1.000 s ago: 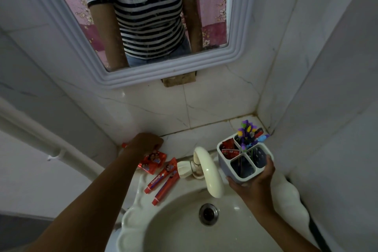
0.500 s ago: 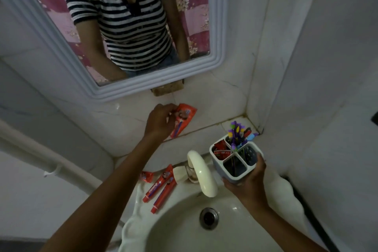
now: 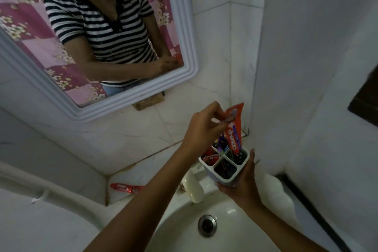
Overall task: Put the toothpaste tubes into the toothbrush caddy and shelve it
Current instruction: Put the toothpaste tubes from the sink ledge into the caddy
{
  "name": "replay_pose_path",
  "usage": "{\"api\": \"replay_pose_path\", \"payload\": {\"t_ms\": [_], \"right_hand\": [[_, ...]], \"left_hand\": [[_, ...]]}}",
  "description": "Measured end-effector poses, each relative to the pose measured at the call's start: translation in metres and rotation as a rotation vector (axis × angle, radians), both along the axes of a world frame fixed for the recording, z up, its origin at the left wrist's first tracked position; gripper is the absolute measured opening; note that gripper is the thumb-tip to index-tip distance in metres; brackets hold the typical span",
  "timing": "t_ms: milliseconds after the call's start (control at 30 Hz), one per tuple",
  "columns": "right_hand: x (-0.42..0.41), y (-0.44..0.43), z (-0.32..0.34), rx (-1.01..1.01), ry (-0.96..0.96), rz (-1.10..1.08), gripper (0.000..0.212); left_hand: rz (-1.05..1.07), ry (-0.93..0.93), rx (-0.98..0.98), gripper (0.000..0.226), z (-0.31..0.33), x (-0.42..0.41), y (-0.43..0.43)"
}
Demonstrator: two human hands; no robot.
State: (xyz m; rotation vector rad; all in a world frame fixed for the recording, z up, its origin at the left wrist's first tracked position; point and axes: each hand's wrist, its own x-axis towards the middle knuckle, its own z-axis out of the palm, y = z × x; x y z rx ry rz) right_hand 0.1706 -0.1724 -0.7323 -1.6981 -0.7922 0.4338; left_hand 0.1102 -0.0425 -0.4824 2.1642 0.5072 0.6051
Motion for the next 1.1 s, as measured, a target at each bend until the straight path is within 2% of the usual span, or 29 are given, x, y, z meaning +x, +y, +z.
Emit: {"api": "replay_pose_path", "payload": {"t_ms": [133, 267, 333, 400, 467, 533, 600, 667, 767, 933, 1000, 1100], "right_hand": [[0.001, 0.001, -0.001, 0.006, -0.011, 0.000, 0.161], [0.005, 0.000, 0.002, 0.032, 0.043, 0.019, 0.151], [0.009, 0.003, 0.002, 0.028, 0.048, 0.028, 0.149], [0.011, 0.006, 0.001, 0.042, 0.051, 0.026, 0.144], [0.010, 0.007, 0.002, 0.063, 0.029, 0.021, 0.137], [0.009, 0.007, 0.001, 0.080, -0.023, 0.015, 0.136], [0.005, 0.006, 0.001, 0.070, -0.025, 0.014, 0.140], [0.004, 0.006, 0.001, 0.075, -0.035, 0.025, 0.139], [0.004, 0.006, -0.002, 0.099, -0.024, 0.030, 0.136], [0.002, 0.005, 0.004, 0.075, 0.043, 0.034, 0.135], [0.003, 0.005, 0.002, 0.078, -0.026, 0.015, 0.137], [0.004, 0.005, 0.002, 0.074, -0.067, 0.015, 0.135]], "left_hand": [[0.013, 0.271, -0.011, 0.015, -0.028, 0.010, -0.003], [-0.003, 0.269, -0.171, 0.022, -0.030, -0.002, 0.011], [0.035, 0.232, -0.090, 0.022, -0.026, -0.025, 0.032], [0.130, 0.274, 0.088, 0.024, -0.032, -0.063, 0.061], [0.227, 0.494, 0.283, 0.035, -0.049, -0.110, 0.089], [0.270, 0.908, 0.364, 0.043, -0.075, -0.157, 0.111], [0.216, 1.262, 0.374, 0.045, -0.102, -0.196, 0.120], [0.162, 1.424, 0.442, 0.049, -0.127, -0.221, 0.122], [0.118, 1.436, 0.548, 0.055, -0.150, -0.232, 0.123], [0.001, 1.346, 0.654, 0.041, -0.151, -0.218, 0.129], [0.044, 1.191, 0.599, 0.038, -0.139, -0.205, 0.129], [0.233, 0.773, 0.418, 0.020, -0.103, -0.169, 0.116]]}}
